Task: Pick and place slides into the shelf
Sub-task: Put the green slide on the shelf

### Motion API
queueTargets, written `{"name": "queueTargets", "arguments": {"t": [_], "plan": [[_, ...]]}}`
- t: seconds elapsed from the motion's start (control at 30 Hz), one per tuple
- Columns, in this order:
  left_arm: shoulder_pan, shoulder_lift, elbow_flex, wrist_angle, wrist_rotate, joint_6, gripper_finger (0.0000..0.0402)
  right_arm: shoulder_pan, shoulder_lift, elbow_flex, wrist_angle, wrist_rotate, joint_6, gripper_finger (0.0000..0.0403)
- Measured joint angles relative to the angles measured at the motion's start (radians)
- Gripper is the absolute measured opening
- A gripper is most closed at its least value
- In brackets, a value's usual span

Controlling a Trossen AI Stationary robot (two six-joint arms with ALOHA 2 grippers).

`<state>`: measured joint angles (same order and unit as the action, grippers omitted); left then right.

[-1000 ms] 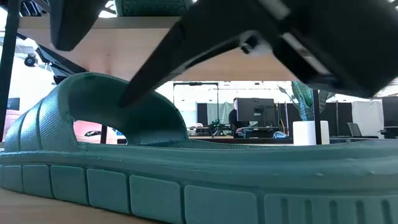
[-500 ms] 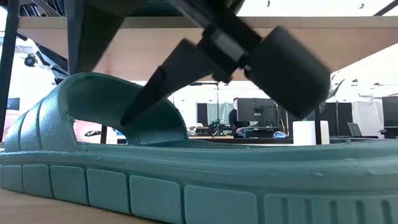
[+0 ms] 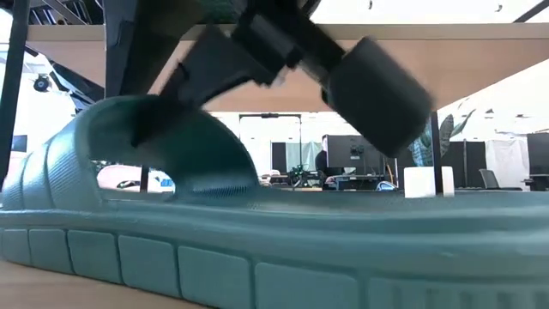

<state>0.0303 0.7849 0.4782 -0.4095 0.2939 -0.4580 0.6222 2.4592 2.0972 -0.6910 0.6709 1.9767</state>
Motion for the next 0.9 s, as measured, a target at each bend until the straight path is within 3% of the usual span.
{"name": "queueTargets", "arguments": {"t": [0.07,0.37,0.5,0.67,0.9], "plan": [[0.0,0.0,0.0,0.0,0.0,-0.002,0.0,0.017,0.0,0.0,0.001,0.011,0.013,0.0018],[-0.001,0.0,0.0,0.0,0.0,-0.006,0.0,0.109,-0.004,0.042,-0.012,0.01,0.022,0.0013],[0.0,0.0,0.0,0.0,0.0,-0.006,0.0,0.163,-0.029,0.075,-0.015,0.087,0.013,0.0012],[0.0,0.0,0.0,0.003,-0.003,-0.006,0.0,0.211,-0.06,0.119,-0.069,0.338,0.08,0.0012],[0.0,0.0,0.0,0.005,-0.003,-0.006,0.0,0.239,-0.099,0.218,-0.306,0.731,0.163,0.0012]]}}
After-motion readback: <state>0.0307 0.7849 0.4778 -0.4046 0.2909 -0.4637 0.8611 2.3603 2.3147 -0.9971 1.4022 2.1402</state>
